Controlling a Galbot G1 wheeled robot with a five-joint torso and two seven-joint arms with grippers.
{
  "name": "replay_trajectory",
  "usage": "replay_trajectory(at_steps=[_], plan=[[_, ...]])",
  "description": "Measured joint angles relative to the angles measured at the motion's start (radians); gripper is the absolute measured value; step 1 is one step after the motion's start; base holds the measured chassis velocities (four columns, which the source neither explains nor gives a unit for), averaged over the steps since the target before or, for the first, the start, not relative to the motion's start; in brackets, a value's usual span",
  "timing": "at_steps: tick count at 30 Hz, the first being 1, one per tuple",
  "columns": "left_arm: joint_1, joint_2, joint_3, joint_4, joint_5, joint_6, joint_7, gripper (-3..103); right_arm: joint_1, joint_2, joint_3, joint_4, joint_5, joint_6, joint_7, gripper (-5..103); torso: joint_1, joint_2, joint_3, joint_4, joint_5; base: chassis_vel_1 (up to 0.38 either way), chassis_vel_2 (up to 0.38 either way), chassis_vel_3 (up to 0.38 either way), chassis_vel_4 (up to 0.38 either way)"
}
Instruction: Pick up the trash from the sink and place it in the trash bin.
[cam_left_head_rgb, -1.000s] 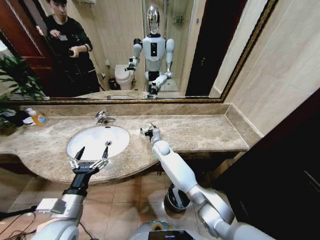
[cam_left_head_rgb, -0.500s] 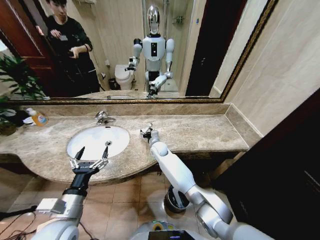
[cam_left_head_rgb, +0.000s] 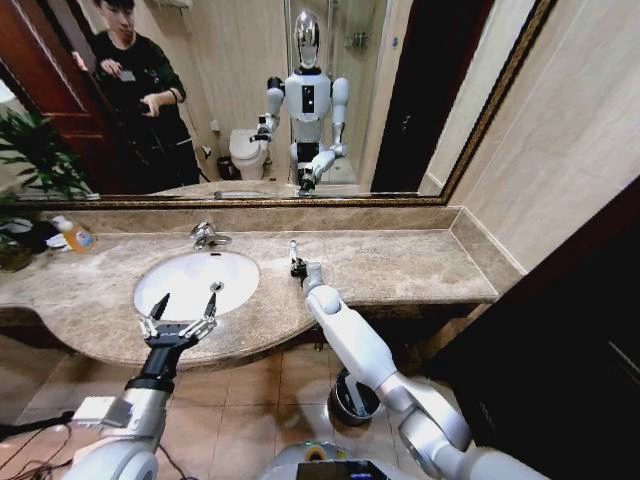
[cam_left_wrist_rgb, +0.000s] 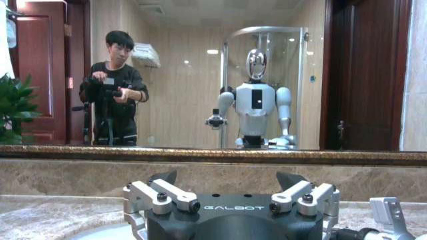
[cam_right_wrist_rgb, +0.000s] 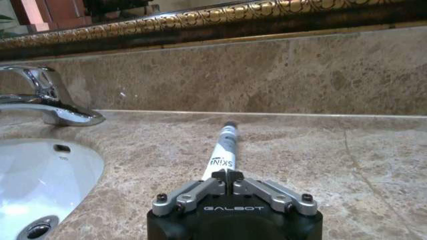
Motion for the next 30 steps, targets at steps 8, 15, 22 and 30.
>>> replay_trajectory(at_steps=[8, 15, 22, 30], plan=[[0.000, 0.000, 0.000, 0.000, 0.000, 0.000, 0.000, 100, -0.014, -0.026, -0.007, 0.060, -0.002, 0.004, -0.009, 0, 0.000, 0.000, 0.000, 0.0000, 0.0000, 0.000, 0.000, 0.000, 0.000], [0.000, 0.000, 0.000, 0.000, 0.000, 0.000, 0.000, 100, 0.015, -0.039, -0.006, 0.044, -0.023, 0.037, -0.106, 15, 0.000, 0.000, 0.000, 0.0000, 0.0000, 0.000, 0.000, 0.000, 0.000], [0.000, 0.000, 0.000, 0.000, 0.000, 0.000, 0.000, 100, 0.060, -0.006, 0.000, -0.048, -0.036, 0.063, -0.138, 42, 0.000, 0.000, 0.000, 0.0000, 0.0000, 0.000, 0.000, 0.000, 0.000], [0.000, 0.000, 0.000, 0.000, 0.000, 0.000, 0.000, 100, 0.080, 0.018, 0.008, -0.115, -0.049, 0.070, -0.144, 70, 0.000, 0.000, 0.000, 0.0000, -0.0001, 0.000, 0.000, 0.000, 0.000]])
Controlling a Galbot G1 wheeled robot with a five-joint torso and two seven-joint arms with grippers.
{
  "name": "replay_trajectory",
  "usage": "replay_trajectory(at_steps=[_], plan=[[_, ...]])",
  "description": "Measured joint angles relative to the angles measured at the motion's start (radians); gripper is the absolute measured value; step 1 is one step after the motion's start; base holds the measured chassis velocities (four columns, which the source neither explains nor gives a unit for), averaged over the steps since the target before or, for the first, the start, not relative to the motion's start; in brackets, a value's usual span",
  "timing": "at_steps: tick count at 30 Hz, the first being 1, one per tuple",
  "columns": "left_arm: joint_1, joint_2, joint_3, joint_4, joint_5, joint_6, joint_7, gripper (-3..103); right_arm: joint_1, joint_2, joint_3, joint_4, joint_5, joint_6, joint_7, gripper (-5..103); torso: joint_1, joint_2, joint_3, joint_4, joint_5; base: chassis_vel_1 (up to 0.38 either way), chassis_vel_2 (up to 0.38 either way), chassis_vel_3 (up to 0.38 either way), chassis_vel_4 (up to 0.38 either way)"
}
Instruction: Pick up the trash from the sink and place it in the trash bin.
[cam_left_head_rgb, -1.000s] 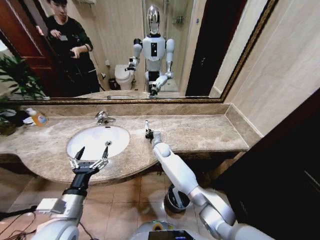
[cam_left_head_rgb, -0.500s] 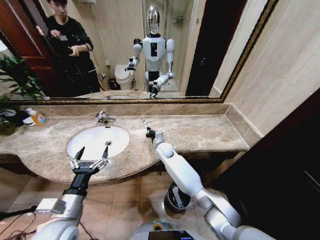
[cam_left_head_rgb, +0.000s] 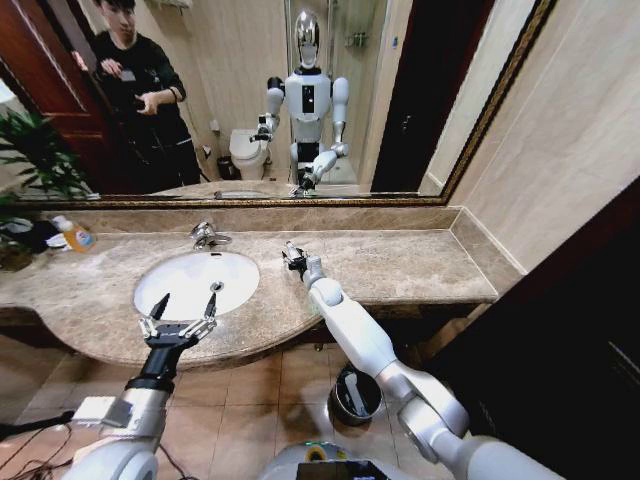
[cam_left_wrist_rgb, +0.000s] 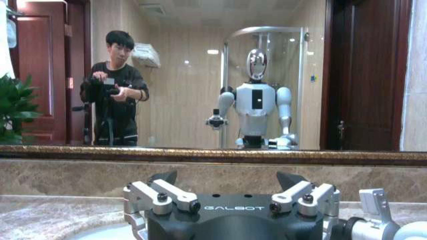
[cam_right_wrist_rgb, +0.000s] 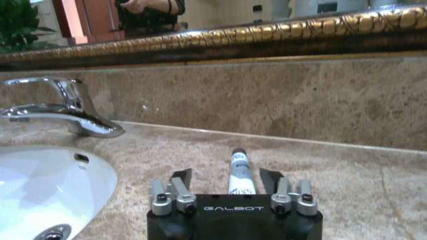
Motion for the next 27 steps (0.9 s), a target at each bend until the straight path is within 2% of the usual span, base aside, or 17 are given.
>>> replay_trajectory(at_steps=[1, 5, 6, 8, 10, 11, 12, 14, 20, 22, 25, 27], plan=[[0.000, 0.000, 0.000, 0.000, 0.000, 0.000, 0.000, 100, 0.000, 0.000, 0.000, 0.000, 0.000, 0.000, 0.000, 70, 0.000, 0.000, 0.000, 0.0000, 0.0000, 0.000, 0.000, 0.000, 0.000], [0.000, 0.000, 0.000, 0.000, 0.000, 0.000, 0.000, 100, 0.008, 0.013, 0.005, -0.034, -0.001, 0.001, 0.000, 91, 0.000, 0.000, 0.000, 0.0000, 0.0000, 0.000, 0.000, 0.000, 0.000], [0.000, 0.000, 0.000, 0.000, 0.000, 0.000, 0.000, 100, 0.008, 0.013, 0.005, -0.034, -0.001, 0.001, 0.000, 91, 0.000, 0.000, 0.000, 0.0000, 0.0000, 0.000, 0.000, 0.000, 0.000], [0.000, 0.000, 0.000, 0.000, 0.000, 0.000, 0.000, 100, 0.011, 0.018, 0.006, -0.048, -0.002, 0.003, 0.001, 101, 0.000, 0.000, 0.000, 0.0000, 0.0000, 0.000, 0.000, 0.000, 0.000], [0.000, 0.000, 0.000, 0.000, 0.000, 0.000, 0.000, 100, 0.011, 0.019, 0.006, -0.052, -0.002, 0.003, 0.002, 101, 0.000, 0.000, 0.000, 0.0000, 0.0000, 0.000, 0.000, 0.000, 0.000], [0.000, 0.000, 0.000, 0.000, 0.000, 0.000, 0.000, 100, 0.011, 0.020, 0.006, -0.054, -0.002, 0.004, 0.003, 100, 0.000, 0.000, 0.000, 0.0000, 0.0000, 0.000, 0.000, 0.000, 0.000], [0.000, 0.000, 0.000, 0.000, 0.000, 0.000, 0.000, 100, 0.012, 0.020, 0.006, -0.057, -0.005, 0.004, 0.004, 92, 0.000, 0.000, 0.000, 0.0000, 0.0000, 0.000, 0.000, 0.000, 0.000], [0.000, 0.000, 0.000, 0.000, 0.000, 0.000, 0.000, 100, 0.012, 0.020, 0.006, -0.057, -0.005, 0.004, 0.004, 92, 0.000, 0.000, 0.000, 0.0000, 0.0000, 0.000, 0.000, 0.000, 0.000], [0.000, 0.000, 0.000, 0.000, 0.000, 0.000, 0.000, 100, 0.013, 0.021, 0.008, -0.065, -0.012, 0.009, 0.009, 73, 0.000, 0.000, 0.000, 0.0000, 0.0000, 0.000, 0.000, 0.000, 0.000], [0.000, 0.000, 0.000, 0.000, 0.000, 0.000, 0.000, 100, 0.013, 0.021, 0.008, -0.066, -0.012, 0.009, 0.012, 73, 0.000, 0.000, 0.000, 0.0000, 0.0000, 0.000, 0.000, 0.000, 0.000], [0.000, 0.000, 0.000, 0.000, 0.000, 0.000, 0.000, 100, 0.014, 0.023, 0.008, -0.070, -0.011, 0.009, 0.030, 61, 0.000, 0.000, 0.000, -0.0001, 0.0000, 0.000, 0.000, 0.000, 0.000], [0.000, 0.000, 0.000, 0.000, 0.000, 0.000, 0.000, 100, 0.014, 0.023, 0.008, -0.070, -0.011, 0.009, 0.035, 57, 0.000, 0.000, 0.000, -0.0001, 0.0000, 0.000, 0.000, 0.000, 0.000]])
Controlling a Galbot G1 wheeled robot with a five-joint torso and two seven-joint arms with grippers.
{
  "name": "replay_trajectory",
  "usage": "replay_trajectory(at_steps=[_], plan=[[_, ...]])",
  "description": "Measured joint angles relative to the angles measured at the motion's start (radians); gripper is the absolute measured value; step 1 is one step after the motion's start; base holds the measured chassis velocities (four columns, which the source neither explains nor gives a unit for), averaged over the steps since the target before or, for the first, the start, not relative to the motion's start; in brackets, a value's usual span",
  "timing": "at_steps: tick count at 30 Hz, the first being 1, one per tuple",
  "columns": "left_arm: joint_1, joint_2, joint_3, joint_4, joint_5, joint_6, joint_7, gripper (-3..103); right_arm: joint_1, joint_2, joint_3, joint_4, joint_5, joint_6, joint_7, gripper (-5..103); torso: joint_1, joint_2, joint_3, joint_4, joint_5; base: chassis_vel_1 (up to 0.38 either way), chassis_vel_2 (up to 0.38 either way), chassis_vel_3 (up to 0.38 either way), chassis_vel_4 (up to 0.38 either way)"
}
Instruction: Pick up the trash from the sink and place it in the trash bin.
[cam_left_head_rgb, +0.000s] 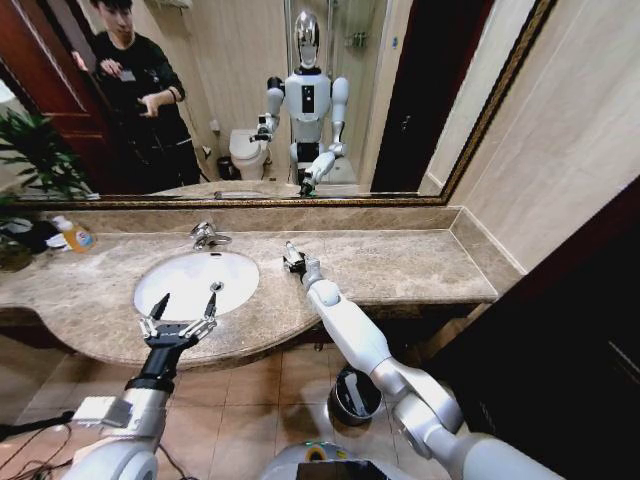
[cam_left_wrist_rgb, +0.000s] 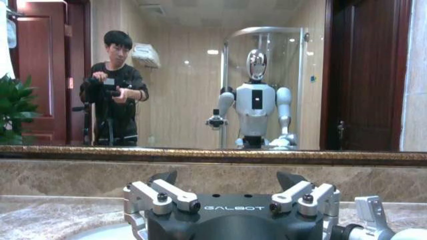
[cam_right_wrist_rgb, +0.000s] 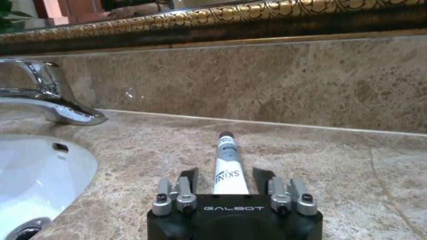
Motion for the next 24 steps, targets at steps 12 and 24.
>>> replay_trajectory(at_steps=[12, 24], plan=[[0.000, 0.000, 0.000, 0.000, 0.000, 0.000, 0.000, 100, -0.006, -0.013, -0.009, 0.024, 0.000, -0.006, 0.007, 27, 0.000, 0.000, 0.000, 0.0001, 0.0001, 0.000, 0.000, 0.000, 0.000], [0.000, 0.000, 0.000, 0.000, 0.000, 0.000, 0.000, 100, -0.077, -0.129, -0.020, 0.276, 0.044, -0.034, 0.027, 1, 0.000, 0.000, 0.000, 0.0000, 0.0002, 0.000, 0.000, 0.000, 0.000]])
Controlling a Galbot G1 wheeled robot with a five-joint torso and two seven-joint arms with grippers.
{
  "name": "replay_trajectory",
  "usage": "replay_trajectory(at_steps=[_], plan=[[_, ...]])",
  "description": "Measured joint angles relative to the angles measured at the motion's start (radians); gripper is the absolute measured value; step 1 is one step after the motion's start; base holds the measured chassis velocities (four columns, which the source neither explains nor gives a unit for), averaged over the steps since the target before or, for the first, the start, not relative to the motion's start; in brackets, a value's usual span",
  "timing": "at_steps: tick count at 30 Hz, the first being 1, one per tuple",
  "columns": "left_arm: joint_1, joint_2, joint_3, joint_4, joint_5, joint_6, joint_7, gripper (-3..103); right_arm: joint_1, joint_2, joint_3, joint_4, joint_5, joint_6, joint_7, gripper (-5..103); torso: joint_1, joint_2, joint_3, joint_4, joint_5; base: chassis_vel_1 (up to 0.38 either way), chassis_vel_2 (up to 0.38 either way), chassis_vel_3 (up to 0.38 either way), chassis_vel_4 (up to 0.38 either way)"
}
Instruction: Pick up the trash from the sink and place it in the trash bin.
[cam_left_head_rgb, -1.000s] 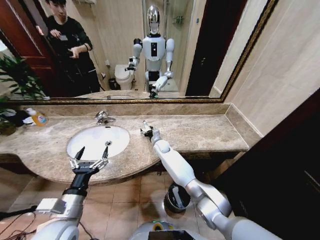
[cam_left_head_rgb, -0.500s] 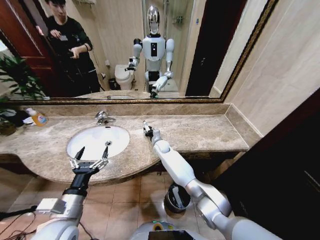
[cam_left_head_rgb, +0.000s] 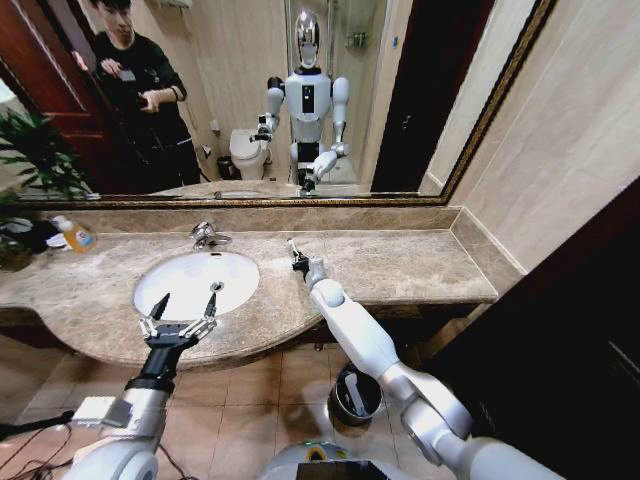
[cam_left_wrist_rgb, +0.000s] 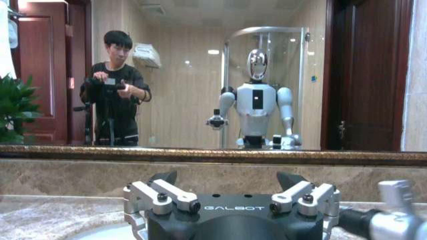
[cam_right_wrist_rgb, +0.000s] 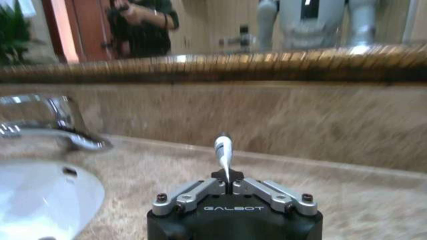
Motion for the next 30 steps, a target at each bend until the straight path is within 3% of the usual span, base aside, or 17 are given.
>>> replay_trajectory(at_steps=[2, 3, 5, 7, 9, 10, 12, 14, 16, 18, 21, 22, 24, 30], plan=[[0.000, 0.000, 0.000, 0.000, 0.000, 0.000, 0.000, 100, -0.039, -0.067, 0.015, 0.104, -0.006, 0.008, -0.008, 1, 0.000, 0.000, 0.000, 0.0001, 0.0002, 0.000, 0.000, 0.000, 0.000], [0.000, 0.000, 0.000, 0.000, 0.000, 0.000, 0.000, 100, -0.039, -0.067, 0.015, 0.104, -0.006, 0.008, -0.008, 1, 0.000, 0.000, 0.000, 0.0001, 0.0002, 0.000, 0.000, 0.000, 0.000], [0.000, 0.000, 0.000, 0.000, 0.000, 0.000, 0.000, 100, -0.100, -0.156, 0.068, 0.224, 0.000, 0.024, -0.069, 1, 0.000, 0.000, 0.000, 0.0002, 0.0003, 0.000, 0.000, 0.000, 0.000], [0.000, 0.000, 0.000, 0.000, 0.000, 0.000, 0.000, 100, -0.118, -0.180, 0.082, 0.251, 0.011, 0.030, -0.092, 1, 0.000, 0.000, 0.000, 0.0001, 0.0001, 0.000, 0.000, 0.000, 0.000], [0.000, 0.000, 0.000, 0.000, 0.000, 0.000, 0.000, 100, -0.204, -0.272, 0.146, 0.347, 0.086, 0.064, -0.226, 1, 0.000, 0.000, 0.000, 0.0000, 0.0003, 0.000, 0.000, 0.000, 0.000], [0.000, 0.000, 0.000, 0.000, 0.000, 0.000, 0.000, 100, -0.204, -0.272, 0.146, 0.347, 0.086, 0.064, -0.226, 1, 0.000, 0.000, 0.000, 0.0000, 0.0003, 0.000, 0.000, 0.000, 0.000], [0.000, 0.000, 0.000, 0.000, 0.000, 0.000, 0.000, 100, -0.339, -0.363, 0.244, 0.447, 0.164, 0.103, -0.405, 1, 0.000, 0.000, 0.000, -0.0004, 0.0002, 0.000, 0.000, 0.000, 0.000], [0.000, 0.000, 0.000, 0.000, 0.000, 0.000, 0.000, 100, -0.365, -0.377, 0.262, 0.461, 0.177, 0.116, -0.436, 1, 0.000, 0.000, 0.000, -0.0007, 0.0001, 0.000, 0.000, 0.000, 0.000], [0.000, 0.000, 0.000, 0.000, 0.000, 0.000, 0.000, 100, -0.468, -0.424, 0.342, 0.499, 0.230, 0.188, -0.553, 1, 0.000, 0.000, 0.000, -0.0001, 0.0003, 0.000, 0.000, 0.000, 0.000], [0.000, 0.000, 0.000, 0.000, 0.000, 0.000, 0.000, 100, -0.487, -0.429, 0.360, 0.501, 0.240, 0.204, -0.574, 1, 0.000, 0.000, 0.000, 0.0000, 0.0001, 0.000, 0.000, 0.000, 0.000], [0.000, 0.000, 0.000, 0.000, 0.000, 0.000, 0.000, 100, -0.599, -0.434, 0.491, 0.475, 0.270, 0.276, -0.783, 1, 0.000, 0.000, 0.000, 0.0001, 0.0001, 0.000, 0.000, 0.000, 0.000], [0.000, 0.000, 0.000, 0.000, 0.000, 0.000, 0.000, 100, -0.599, -0.434, 0.491, 0.475, 0.270, 0.276, -0.783, 1, 0.000, 0.000, 0.000, 0.0001, 0.0001, 0.000, 0.000, 0.000, 0.000], [0.000, 0.000, 0.000, 0.000, 0.000, 0.000, 0.000, 100, -0.679, -0.431, 0.571, 0.436, 0.274, 0.292, -0.931, 1, 0.000, 0.000, 0.000, 0.0000, 0.0002, 0.000, 0.000, 0.000, 0.000], [0.000, 0.000, 0.000, 0.000, 0.000, 0.000, 0.000, 100, -0.803, -0.418, 0.653, 0.344, 0.278, 0.339, -1.105, 1, 0.000, 0.000, 0.000, -0.0001, 0.0003, 0.000, 0.000, 0.000, 0.000]])
